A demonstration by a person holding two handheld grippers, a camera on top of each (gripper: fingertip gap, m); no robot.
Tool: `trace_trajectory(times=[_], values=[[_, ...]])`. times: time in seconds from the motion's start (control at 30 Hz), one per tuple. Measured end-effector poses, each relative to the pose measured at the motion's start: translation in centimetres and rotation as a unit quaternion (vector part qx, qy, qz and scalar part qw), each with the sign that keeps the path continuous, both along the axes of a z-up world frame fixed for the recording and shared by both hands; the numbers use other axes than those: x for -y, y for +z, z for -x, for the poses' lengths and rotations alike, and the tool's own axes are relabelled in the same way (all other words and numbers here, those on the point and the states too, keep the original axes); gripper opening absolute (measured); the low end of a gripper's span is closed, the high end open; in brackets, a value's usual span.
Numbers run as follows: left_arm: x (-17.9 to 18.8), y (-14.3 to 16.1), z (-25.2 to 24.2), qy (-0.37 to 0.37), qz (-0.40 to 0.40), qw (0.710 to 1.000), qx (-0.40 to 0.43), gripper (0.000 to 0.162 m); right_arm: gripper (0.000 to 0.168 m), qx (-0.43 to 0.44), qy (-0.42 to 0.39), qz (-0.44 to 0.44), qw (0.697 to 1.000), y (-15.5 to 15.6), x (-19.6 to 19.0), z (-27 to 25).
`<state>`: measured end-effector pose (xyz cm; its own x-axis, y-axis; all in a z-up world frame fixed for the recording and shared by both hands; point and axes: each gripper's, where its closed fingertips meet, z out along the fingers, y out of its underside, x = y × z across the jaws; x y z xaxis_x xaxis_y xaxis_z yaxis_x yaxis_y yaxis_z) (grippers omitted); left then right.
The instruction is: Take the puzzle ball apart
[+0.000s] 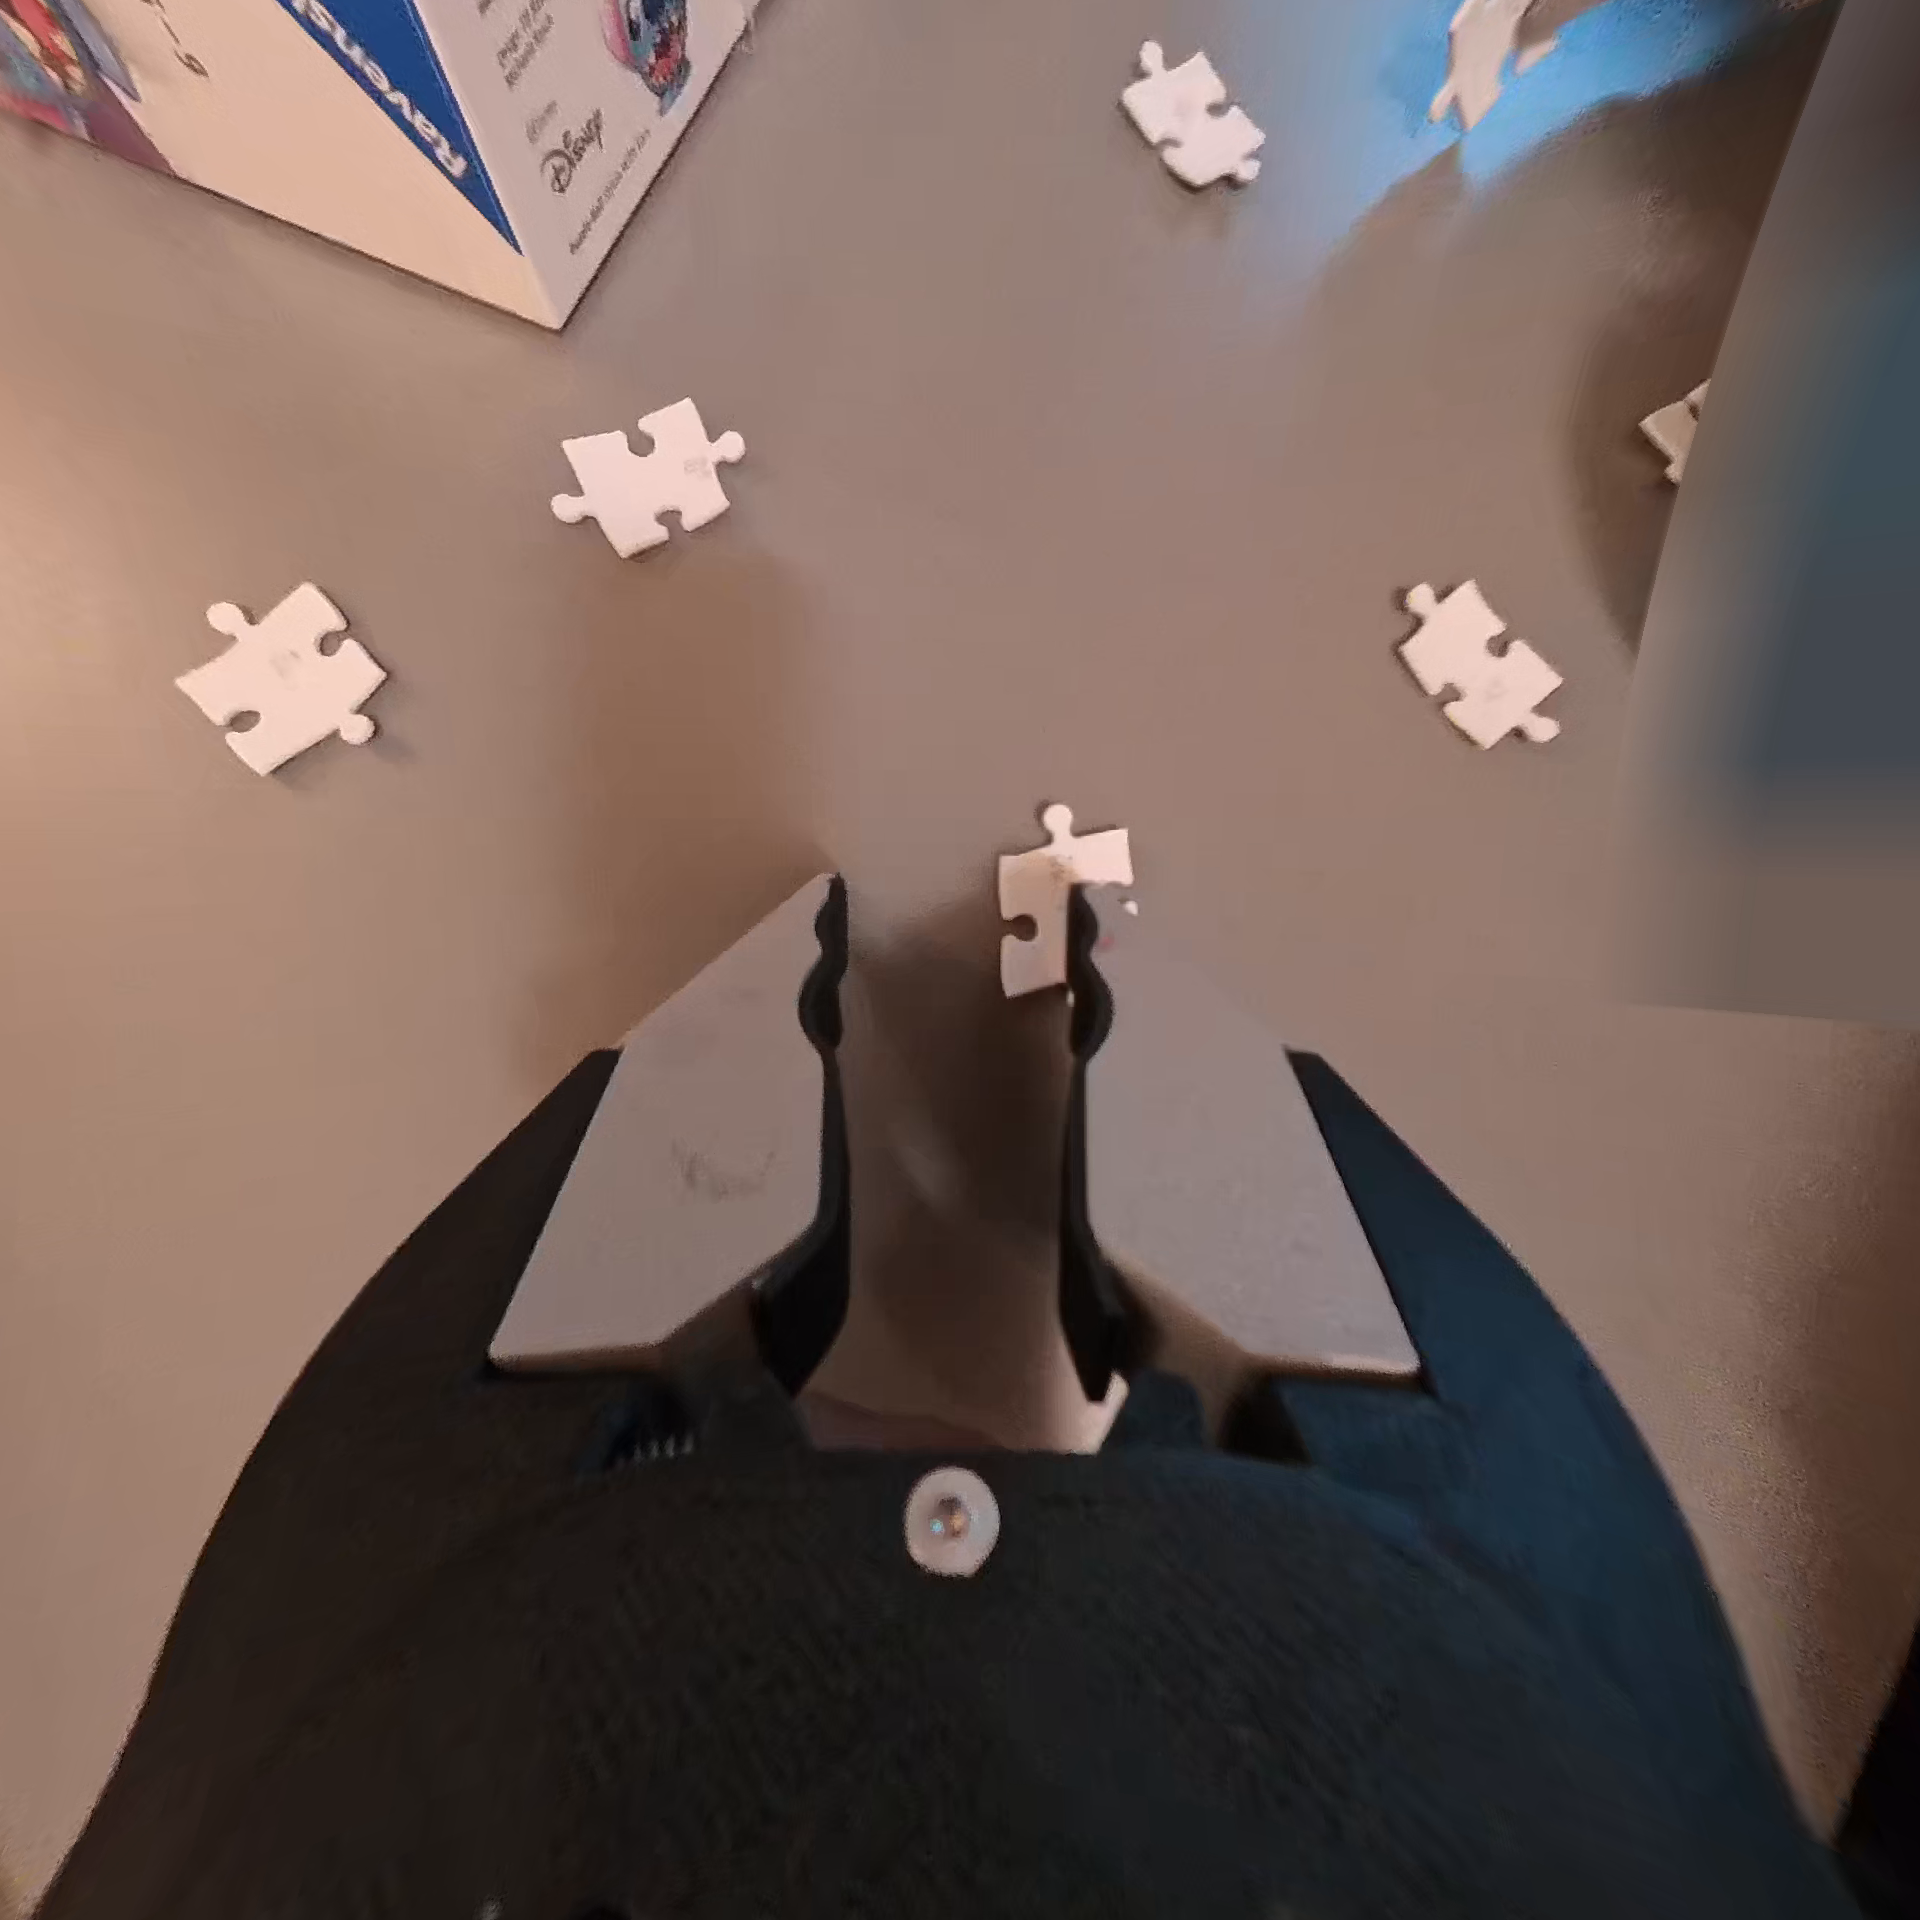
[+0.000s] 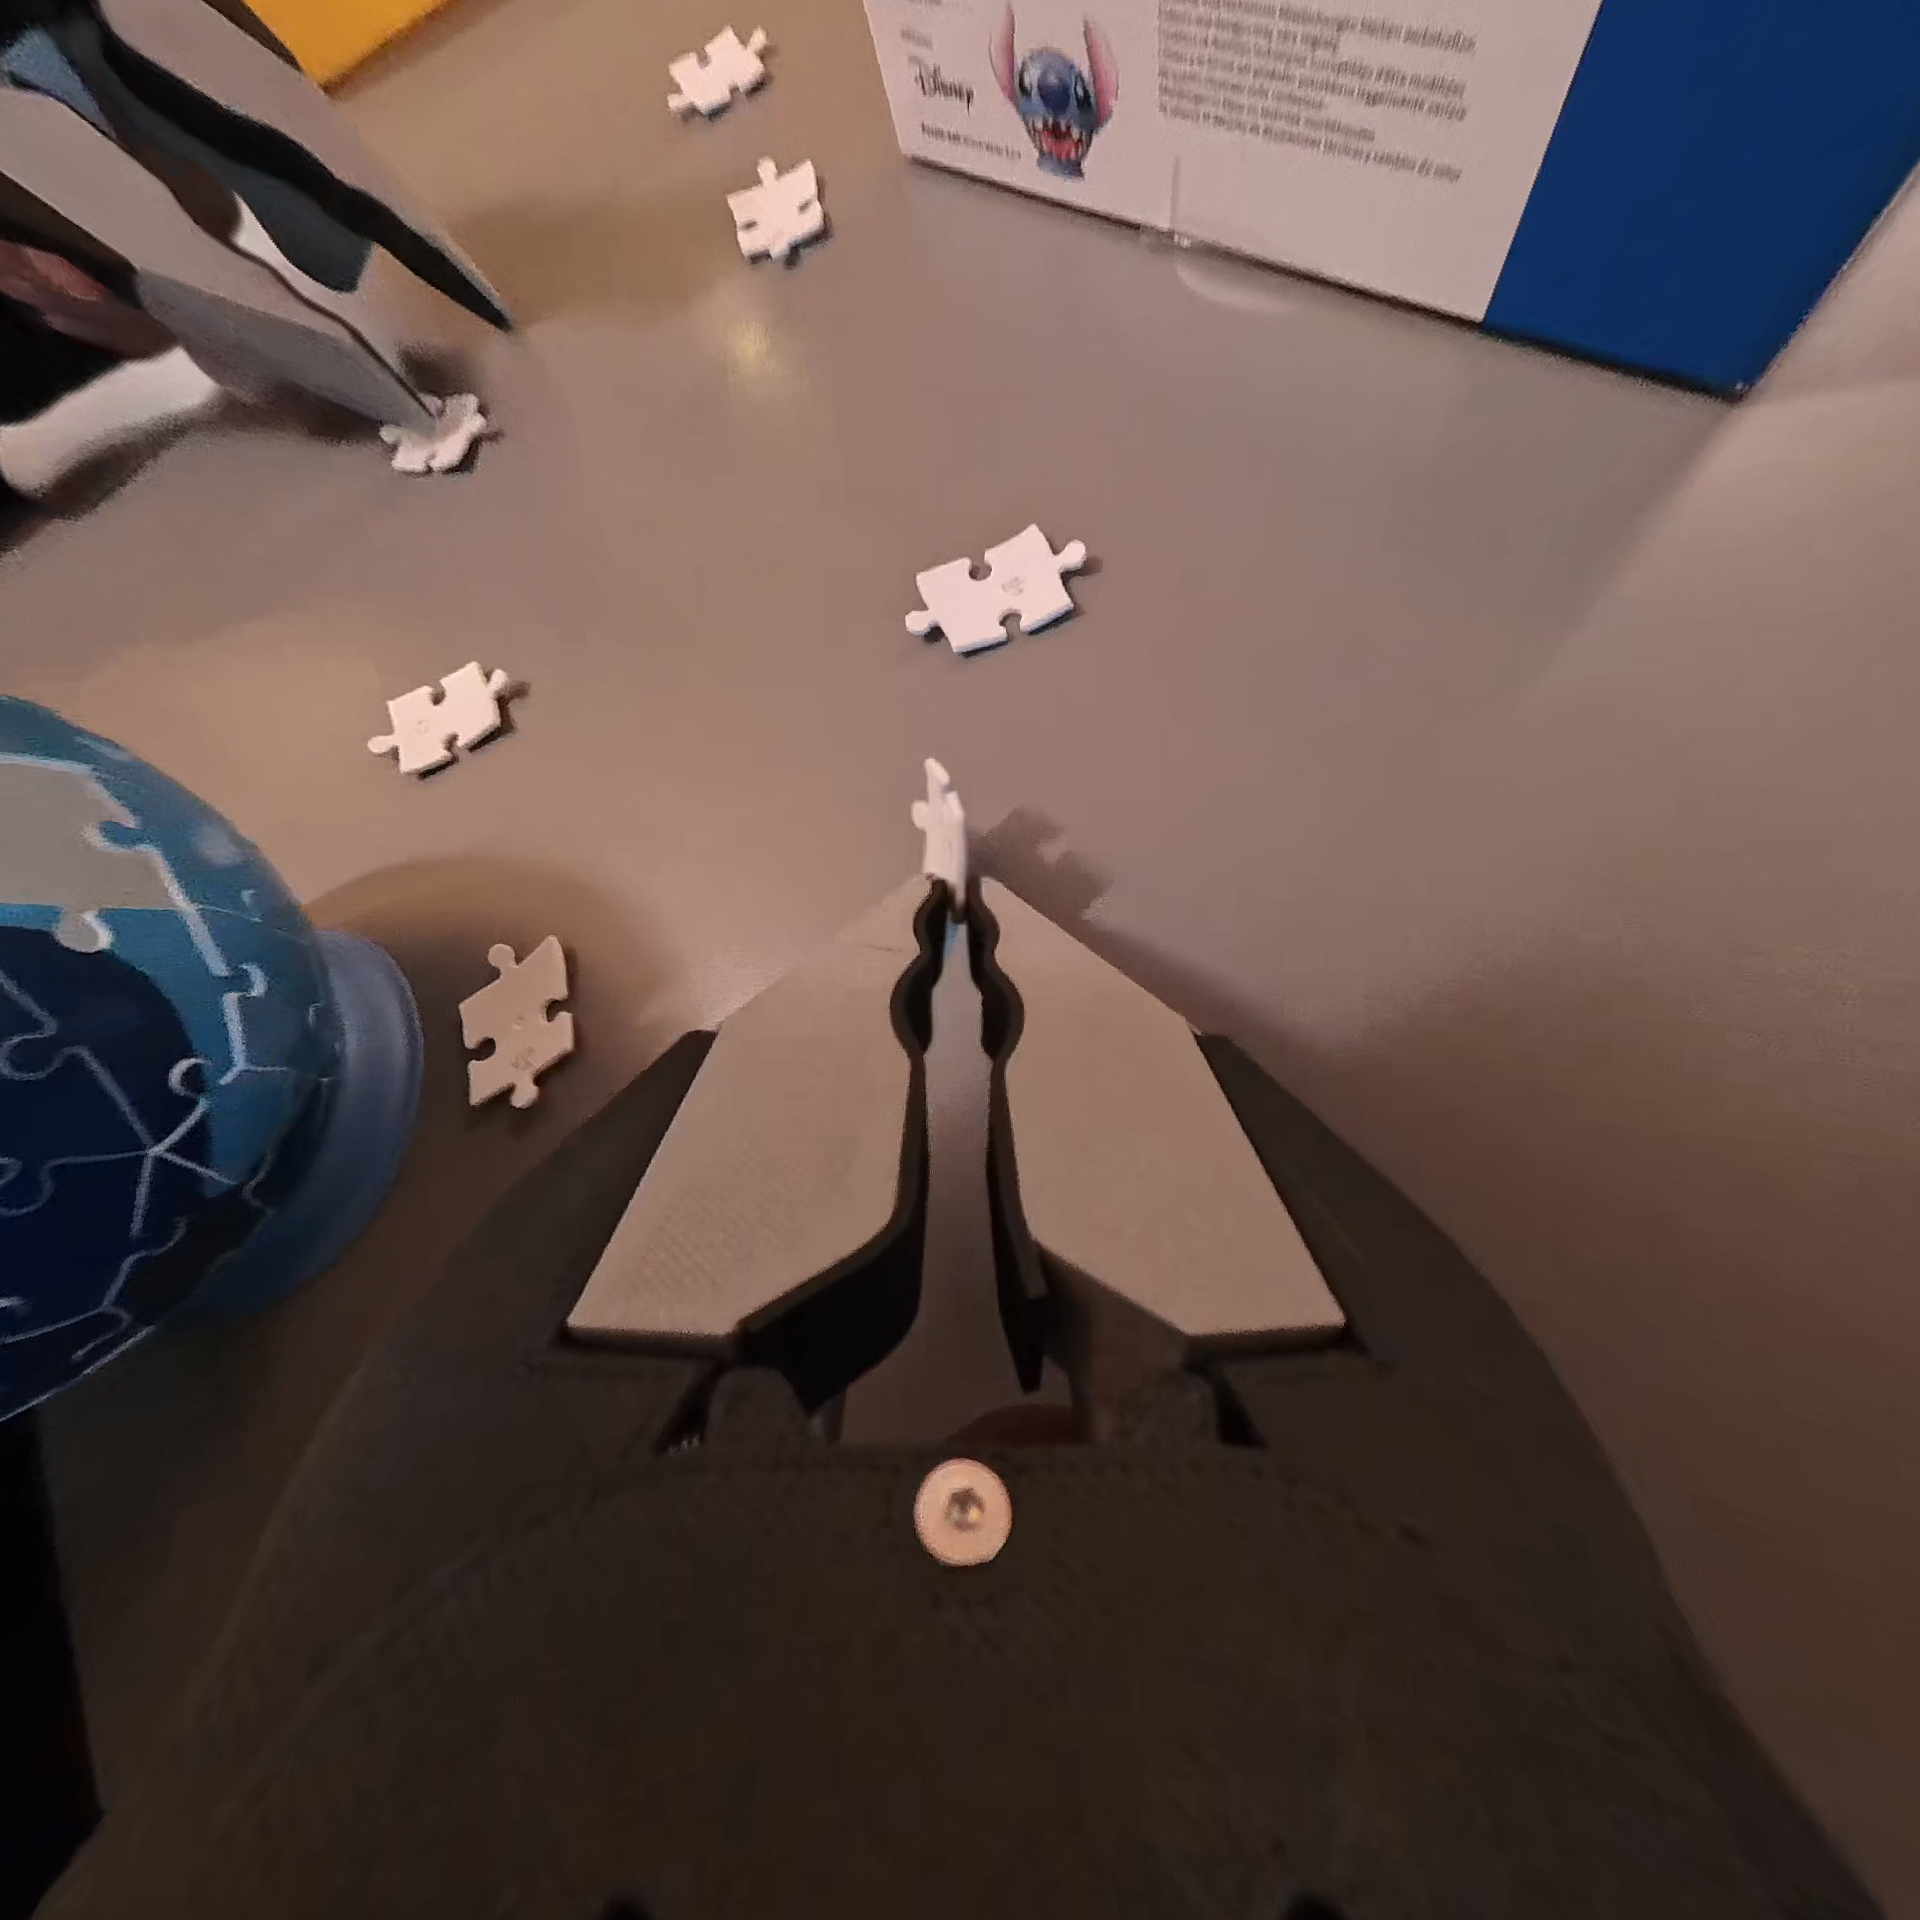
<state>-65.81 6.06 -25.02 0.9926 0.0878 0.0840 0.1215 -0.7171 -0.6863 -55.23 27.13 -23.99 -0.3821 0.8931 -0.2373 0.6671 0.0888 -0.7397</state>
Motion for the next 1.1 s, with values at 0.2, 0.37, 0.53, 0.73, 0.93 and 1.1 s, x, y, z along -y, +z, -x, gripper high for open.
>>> trace_trajectory(times=[0.2, 0.37, 0.53, 0.73, 0.93, 1.1], values=[[-0.3, -0.1, -1.2, -0.016, -0.007, 1.0, 0.012, 0.004, 0.01, 0.006, -0.003, -0.027, 1.0, -0.9, 0.1, 0.3], [-0.1, -0.1, -0.8, 0.01, -0.028, 0.999, 0.017, 0.0, 0.011, -0.018, -0.014, -0.042, 0.999, 0.2, -0.6, 0.2], [-0.3, 1.3, -0.2, 0.041, -0.058, 0.997, 0.042, 0.0, 0.011, -0.047, -0.033, -0.047, 0.997, 1.4, -1.6, 0.2], [0.4, 3.4, 0.5, 0.056, -0.046, 0.997, 0.034, 0.0, 0.015, -0.044, -0.018, -0.04, 0.998, 1.3, -1.3, 0.1], [0.7, 1.5, -1.5, 0.024, 0.0, 0.997, 0.067, 0.04, 0.015, -0.054, 0.003, -0.069, 0.996, 1.6, -0.3, 0.0], [-0.1, 0.0, -1.2, 0.019, 0.034, 0.999, 0.018, 0.04, 0.015, -0.066, 0.01, -0.059, 0.996, 2.4, 0.2, -0.2]])
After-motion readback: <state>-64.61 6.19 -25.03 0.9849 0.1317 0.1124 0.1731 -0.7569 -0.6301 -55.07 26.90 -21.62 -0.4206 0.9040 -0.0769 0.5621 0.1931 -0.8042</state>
